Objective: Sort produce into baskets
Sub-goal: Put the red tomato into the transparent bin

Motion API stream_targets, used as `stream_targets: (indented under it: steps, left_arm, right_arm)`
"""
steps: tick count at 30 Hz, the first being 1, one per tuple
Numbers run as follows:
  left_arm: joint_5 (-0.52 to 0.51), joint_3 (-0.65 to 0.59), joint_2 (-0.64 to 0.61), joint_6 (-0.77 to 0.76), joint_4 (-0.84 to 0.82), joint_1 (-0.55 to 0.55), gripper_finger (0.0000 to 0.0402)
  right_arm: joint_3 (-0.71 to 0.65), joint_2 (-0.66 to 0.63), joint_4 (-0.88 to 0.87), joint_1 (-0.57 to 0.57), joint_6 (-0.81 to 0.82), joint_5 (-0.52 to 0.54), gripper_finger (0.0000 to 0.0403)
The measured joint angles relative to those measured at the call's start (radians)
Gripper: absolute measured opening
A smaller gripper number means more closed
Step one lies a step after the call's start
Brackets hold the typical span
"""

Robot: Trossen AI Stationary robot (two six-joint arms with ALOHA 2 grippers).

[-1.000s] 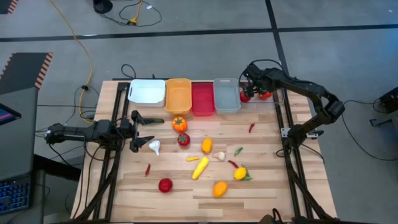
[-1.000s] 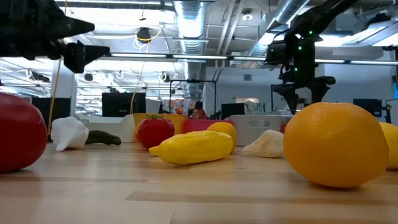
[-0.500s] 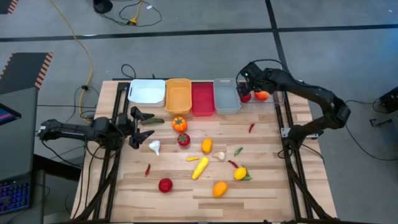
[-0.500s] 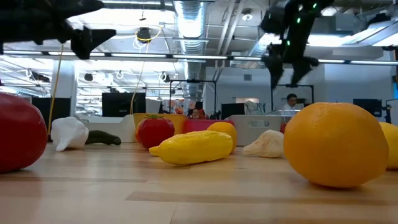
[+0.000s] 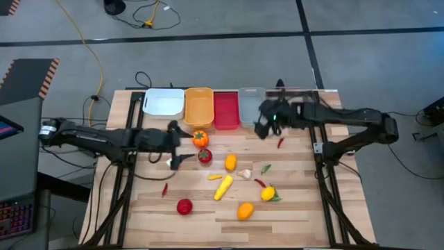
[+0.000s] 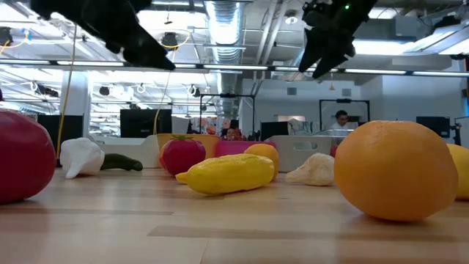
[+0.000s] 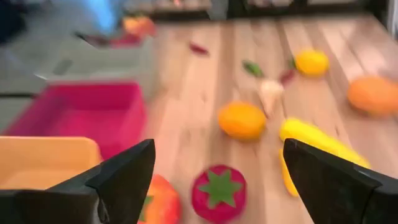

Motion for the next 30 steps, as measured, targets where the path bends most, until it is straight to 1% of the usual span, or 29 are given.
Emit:
stream_targets:
  steps: [3, 7, 10, 16, 18, 21, 23, 27, 30]
  left_arm:
    - [0.047, 0.063, 0.118, 0.025, -0.037, 0.000, 0.0335]
    - [0.081, 0.117, 0.251, 0.067, -0.042, 0.000, 0.0334]
    - [0.081, 0.147, 0.338, 0.081, -0.041, 0.000, 0.0334]
    - [0.075, 0.178, 0.483, 0.097, -0.041, 0.000, 0.0334]
    - [0.058, 0.178, 0.520, 0.097, -0.042, 0.001, 0.0334]
    - [-0.011, 0.178, 0.566, 0.097, -0.044, 0.001, 0.0334]
    - [-0.042, 0.178, 0.590, 0.096, -0.041, 0.003, 0.0334]
    - [-0.050, 0.178, 0.632, 0.083, -0.043, 0.012, 0.0334]
    - [-0.036, 0.178, 0.659, 0.078, -0.048, 0.019, 0.0334]
  right_arm:
    - [-0.040, 0.004, 0.029, 0.090, 0.056, 0.041, 0.0388]
    - [-0.087, 0.005, 0.044, 0.188, 0.137, 0.095, 0.0388]
    - [-0.115, 0.005, 0.077, 0.250, 0.177, 0.115, 0.0388]
    - [-0.171, 0.013, 0.199, 0.345, 0.180, 0.116, 0.0388]
    - [-0.187, 0.015, 0.232, 0.368, 0.180, 0.116, 0.0388]
    - [-0.211, 0.020, 0.329, 0.395, 0.181, 0.116, 0.0388]
    - [-0.223, 0.023, 0.349, 0.411, 0.181, 0.116, 0.0388]
    - [-0.223, 0.047, 0.379, 0.427, 0.181, 0.115, 0.0388]
    - [-0.223, 0.072, 0.404, 0.432, 0.182, 0.115, 0.0388]
